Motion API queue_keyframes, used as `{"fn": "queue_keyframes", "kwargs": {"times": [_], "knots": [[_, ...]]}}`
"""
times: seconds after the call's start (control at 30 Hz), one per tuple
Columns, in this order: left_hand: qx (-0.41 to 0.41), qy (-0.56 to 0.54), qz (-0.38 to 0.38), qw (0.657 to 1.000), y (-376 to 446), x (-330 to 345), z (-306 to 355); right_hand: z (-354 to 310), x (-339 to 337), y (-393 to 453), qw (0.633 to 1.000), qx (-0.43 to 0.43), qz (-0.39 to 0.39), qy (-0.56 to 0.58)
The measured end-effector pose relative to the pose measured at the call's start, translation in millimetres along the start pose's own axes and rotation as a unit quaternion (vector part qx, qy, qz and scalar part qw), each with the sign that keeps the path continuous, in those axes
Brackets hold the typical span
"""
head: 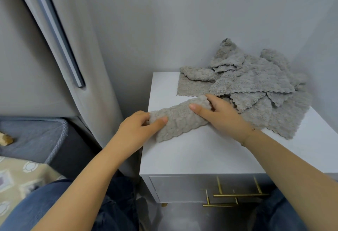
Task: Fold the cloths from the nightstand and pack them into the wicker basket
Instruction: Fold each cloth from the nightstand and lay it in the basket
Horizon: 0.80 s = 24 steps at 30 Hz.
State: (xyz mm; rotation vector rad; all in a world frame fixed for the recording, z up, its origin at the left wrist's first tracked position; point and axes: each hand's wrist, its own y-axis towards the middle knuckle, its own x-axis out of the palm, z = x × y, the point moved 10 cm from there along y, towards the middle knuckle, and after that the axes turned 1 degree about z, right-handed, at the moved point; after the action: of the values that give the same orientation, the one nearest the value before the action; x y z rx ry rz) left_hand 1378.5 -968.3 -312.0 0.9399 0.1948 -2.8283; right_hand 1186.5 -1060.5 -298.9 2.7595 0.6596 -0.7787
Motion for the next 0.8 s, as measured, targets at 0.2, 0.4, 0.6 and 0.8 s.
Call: {"fn": "queue_keyframes", "kwargs": {"times": [0.2, 0.4, 0.6, 0.8], "knots": [[0.134, 0.085, 0.101, 0.982, 4, -17, 28, -3, -2, 10, 0.988, -0.025, 0.084, -0.129], [0.198, 0.193, 0.015, 0.961, 1, 9, 40, -2, -4, 15, 0.988, 0.002, 0.093, -0.126], [0.194, 0.233, 0.063, 0.951, -6, 15, 40, -12, -30, -12, 0.977, 0.007, 0.213, 0.006], [0.195, 0.217, 0.107, 0.950, -16, 19, 57, 9, 27, -79, 0.819, 0.201, 0.162, 0.513]]}}
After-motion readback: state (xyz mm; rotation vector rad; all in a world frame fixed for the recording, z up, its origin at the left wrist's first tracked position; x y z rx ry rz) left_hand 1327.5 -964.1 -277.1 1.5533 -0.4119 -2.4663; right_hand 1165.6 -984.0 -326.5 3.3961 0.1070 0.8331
